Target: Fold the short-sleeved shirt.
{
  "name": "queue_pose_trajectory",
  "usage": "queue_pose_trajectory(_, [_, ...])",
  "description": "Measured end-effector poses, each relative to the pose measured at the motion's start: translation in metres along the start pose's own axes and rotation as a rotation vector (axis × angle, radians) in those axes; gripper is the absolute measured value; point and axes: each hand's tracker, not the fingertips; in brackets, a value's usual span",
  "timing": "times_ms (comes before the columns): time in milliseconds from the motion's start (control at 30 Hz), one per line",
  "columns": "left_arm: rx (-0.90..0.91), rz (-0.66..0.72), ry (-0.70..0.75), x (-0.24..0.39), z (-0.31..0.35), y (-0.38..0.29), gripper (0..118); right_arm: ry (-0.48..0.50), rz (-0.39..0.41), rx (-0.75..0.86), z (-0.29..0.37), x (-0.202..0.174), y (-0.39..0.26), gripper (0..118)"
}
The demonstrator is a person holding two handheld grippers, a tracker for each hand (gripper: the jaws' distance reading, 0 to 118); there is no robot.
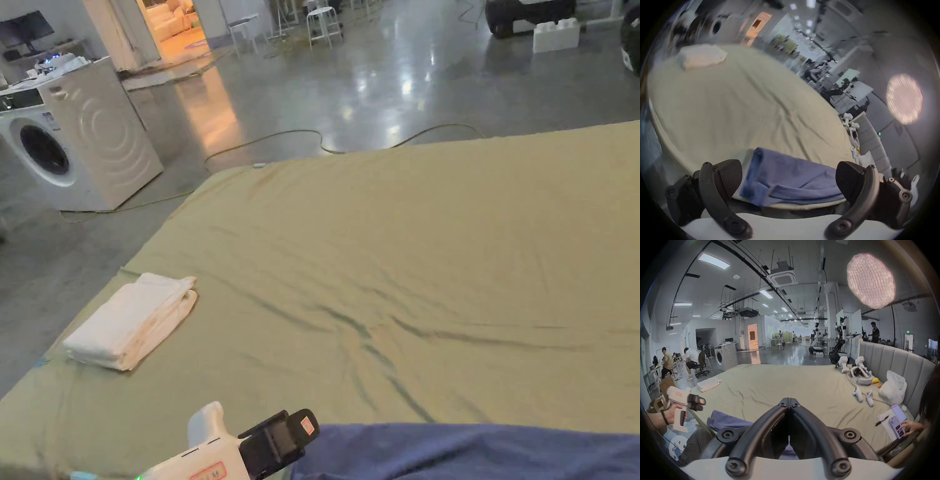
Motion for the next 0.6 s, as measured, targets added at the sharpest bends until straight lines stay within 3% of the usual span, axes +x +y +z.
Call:
queue_pose_trajectory(233, [-0.121,0.303,-0.177,-0.061,-0.063,-0.01,116,-0.007,-0.055,-0.068,-0.011,0.007,-0.012,0])
queue_pose_trajectory(300, [-0.073,0.32,-0.231,-0.058,-0.068,-0.016,116,-0.005,-0.08,-0.079,-0.012,0.008,-0.013,0])
queue_pose_trajectory(400, [-0.138,0.339,-0.331,-0.048,-0.081,-0.018,111,-0.006,-0.097,-0.09,-0.013,0.008,-0.014,0])
queue_pose_trajectory(433, [-0.153,0.313,-0.341,-0.043,-0.083,-0.021,101,-0.009,-0.098,-0.095,-0.014,0.008,-0.014,0])
queue_pose_trajectory(467, [-0.153,0.3,-0.332,-0.039,-0.086,-0.021,85,-0.009,-0.095,-0.099,-0.014,0.007,-0.014,0])
queue_pose_trajectory(500, [-0.159,0.308,-0.326,-0.038,-0.088,-0.019,61,-0.012,-0.091,-0.104,-0.014,0.007,-0.014,0])
queue_pose_trajectory(533, [-0.154,0.324,-0.307,-0.036,-0.088,-0.018,17,-0.013,-0.087,-0.106,-0.013,0.006,-0.014,0])
queue_pose_trajectory(600, [-0.127,0.331,-0.264,-0.036,-0.088,-0.018,10,-0.009,-0.087,-0.107,-0.011,0.006,-0.015,0])
